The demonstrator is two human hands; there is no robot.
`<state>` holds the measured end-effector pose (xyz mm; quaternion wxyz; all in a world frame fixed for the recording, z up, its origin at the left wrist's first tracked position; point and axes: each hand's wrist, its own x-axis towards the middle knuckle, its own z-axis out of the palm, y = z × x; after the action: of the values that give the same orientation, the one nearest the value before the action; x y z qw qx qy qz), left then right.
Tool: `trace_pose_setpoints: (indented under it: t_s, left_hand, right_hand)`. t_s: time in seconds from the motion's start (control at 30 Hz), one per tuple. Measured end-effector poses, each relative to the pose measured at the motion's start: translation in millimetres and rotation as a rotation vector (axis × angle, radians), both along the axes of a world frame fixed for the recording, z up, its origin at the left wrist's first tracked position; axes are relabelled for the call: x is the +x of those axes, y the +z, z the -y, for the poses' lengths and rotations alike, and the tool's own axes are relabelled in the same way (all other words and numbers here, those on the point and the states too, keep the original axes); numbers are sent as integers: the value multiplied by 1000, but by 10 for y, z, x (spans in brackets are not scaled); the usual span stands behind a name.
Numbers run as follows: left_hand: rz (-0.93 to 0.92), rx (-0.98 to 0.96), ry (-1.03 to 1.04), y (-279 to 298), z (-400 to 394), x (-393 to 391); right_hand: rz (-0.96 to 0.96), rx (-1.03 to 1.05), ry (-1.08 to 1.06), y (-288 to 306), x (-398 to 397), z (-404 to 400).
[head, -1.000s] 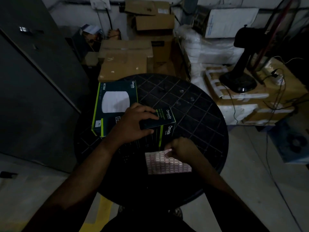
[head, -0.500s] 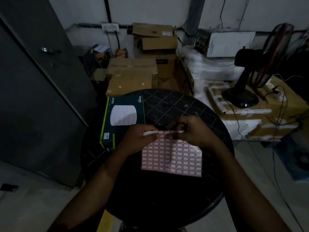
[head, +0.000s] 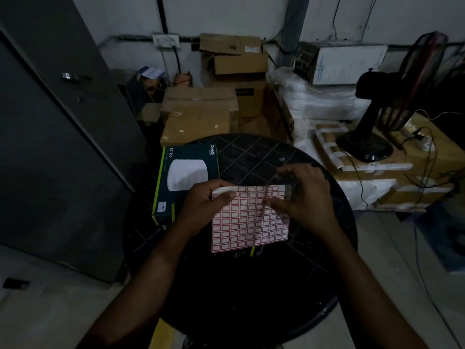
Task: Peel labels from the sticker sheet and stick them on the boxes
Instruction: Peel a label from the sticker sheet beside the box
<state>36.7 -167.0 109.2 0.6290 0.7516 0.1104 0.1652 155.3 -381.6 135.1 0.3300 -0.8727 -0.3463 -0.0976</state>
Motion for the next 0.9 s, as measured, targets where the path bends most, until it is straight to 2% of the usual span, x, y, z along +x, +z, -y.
trace_pose_setpoints:
  t_s: [0.07, 0.17, 0.27, 0.37, 0.47, 0.53, 0.6, 0.7, 0.9]
  left_hand:
    - [10, -4, 2, 7, -4, 3]
    - [14, -33, 6, 33, -1, 5]
    - [31, -90, -1, 53, -2, -13]
    - [36, -106, -13, 47, -6, -26]
    - [36, -50, 13, 37, -9, -11]
    - [57, -20, 32, 38, -16, 2]
    - [71, -58, 34, 52, -19, 4]
    - [85, -56, -2, 64, -20, 9]
    - [-12, 148, -105, 61, 18, 19]
  right_hand:
    - [44, 74, 5, -26, -131, -59]
    - [-49, 154, 43, -72, -343, -159]
    - [-111, 170, -56, -157, -317, -176]
    - [-398, 255, -64, -189, -207, -103]
    - [-617, 411, 67, -166, -170, -55]
    - [-624, 496, 124, -130, -154, -35]
    - [-605, 495, 160, -132, -101, -16]
    - [-525, 347, 187, -148, -27, -6]
    - [-355, 76, 279, -59, -76, -182]
